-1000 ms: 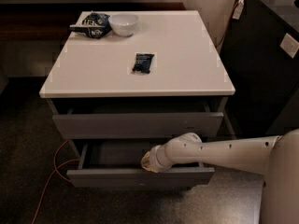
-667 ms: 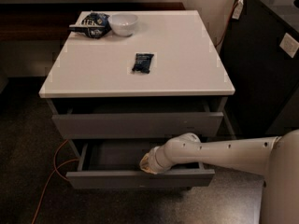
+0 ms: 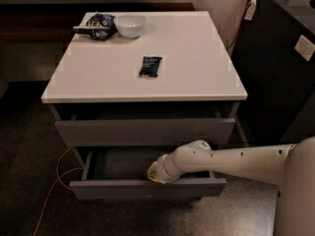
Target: Open middle drawer
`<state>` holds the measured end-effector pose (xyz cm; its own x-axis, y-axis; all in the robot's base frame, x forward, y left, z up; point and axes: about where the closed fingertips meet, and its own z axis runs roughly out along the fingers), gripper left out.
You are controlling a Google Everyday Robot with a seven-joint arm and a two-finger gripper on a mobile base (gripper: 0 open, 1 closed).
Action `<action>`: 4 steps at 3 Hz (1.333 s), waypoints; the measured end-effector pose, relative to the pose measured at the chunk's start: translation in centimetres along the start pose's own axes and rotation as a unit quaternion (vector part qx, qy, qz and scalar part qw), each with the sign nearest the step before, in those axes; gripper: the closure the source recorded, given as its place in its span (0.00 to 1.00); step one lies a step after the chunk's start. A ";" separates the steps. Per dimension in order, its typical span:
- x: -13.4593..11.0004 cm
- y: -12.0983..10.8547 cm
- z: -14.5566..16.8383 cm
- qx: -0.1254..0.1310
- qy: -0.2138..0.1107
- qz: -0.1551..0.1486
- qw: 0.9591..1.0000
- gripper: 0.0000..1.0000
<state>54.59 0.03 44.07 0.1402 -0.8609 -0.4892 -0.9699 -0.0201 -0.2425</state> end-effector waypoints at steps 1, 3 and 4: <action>-0.1 0.2 0.1 -0.005 -0.001 -0.001 1.000 1.00; -0.4 0.7 0.2 -0.014 -0.003 -0.003 1.000 1.00; -1.3 2.4 1.0 -0.047 -0.010 -0.010 0.999 1.00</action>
Offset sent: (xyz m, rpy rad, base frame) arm -0.0889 0.0519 -0.0297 -0.0016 0.2671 0.2701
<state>52.24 1.58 43.31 0.1626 -0.8494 -0.5020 -0.9811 -0.0853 -0.1736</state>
